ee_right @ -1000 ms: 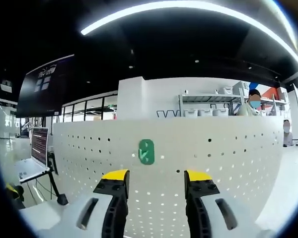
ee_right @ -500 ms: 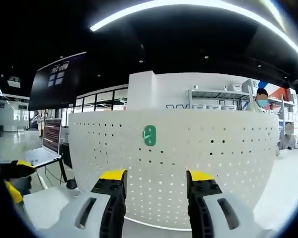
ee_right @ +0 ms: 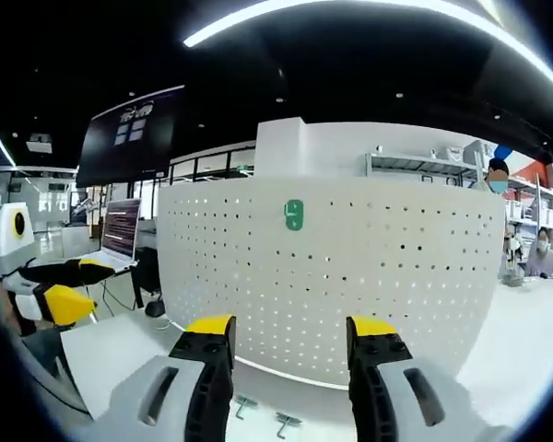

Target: Insert the hook assembly into the mounting plate slot until the hook locks in place.

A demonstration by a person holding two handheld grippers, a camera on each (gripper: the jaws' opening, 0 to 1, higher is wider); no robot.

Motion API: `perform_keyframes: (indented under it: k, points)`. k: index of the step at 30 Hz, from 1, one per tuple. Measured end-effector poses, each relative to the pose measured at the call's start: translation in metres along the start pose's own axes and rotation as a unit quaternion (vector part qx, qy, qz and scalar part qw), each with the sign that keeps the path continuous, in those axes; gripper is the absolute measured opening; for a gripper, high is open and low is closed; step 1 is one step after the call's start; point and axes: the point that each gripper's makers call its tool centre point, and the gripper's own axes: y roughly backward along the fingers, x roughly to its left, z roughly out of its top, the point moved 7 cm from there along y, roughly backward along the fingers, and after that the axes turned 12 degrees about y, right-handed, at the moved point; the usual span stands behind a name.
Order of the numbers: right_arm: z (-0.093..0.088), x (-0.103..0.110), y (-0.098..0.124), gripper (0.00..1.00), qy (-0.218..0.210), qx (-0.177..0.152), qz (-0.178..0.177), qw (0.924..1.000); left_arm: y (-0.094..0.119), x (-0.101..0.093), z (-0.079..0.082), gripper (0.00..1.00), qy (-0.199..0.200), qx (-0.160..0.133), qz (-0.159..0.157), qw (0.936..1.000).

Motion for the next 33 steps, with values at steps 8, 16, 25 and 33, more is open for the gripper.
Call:
perform_keyframes:
  k: [8, 16, 25, 33]
  points:
    - [-0.007, 0.001, 0.027, 0.47, -0.001, -0.002, 0.009, 1.0000, -0.001, -0.001, -0.002, 0.49, -0.003, 0.008, -0.004, 1.0000]
    - [-0.025, -0.007, 0.038, 0.47, -0.014, 0.020, -0.003, 0.9997, -0.004, 0.000, -0.010, 0.46, -0.008, 0.027, -0.013, 0.9995]
    - [-0.047, 0.000, 0.047, 0.47, -0.036, 0.026, 0.001, 0.9990, -0.007, 0.010, -0.023, 0.44, -0.021, 0.070, -0.025, 0.9970]
    - [-0.051, 0.012, 0.049, 0.47, -0.048, 0.008, 0.017, 0.9987, -0.013, 0.020, -0.036, 0.43, -0.026, 0.108, -0.027, 0.9934]
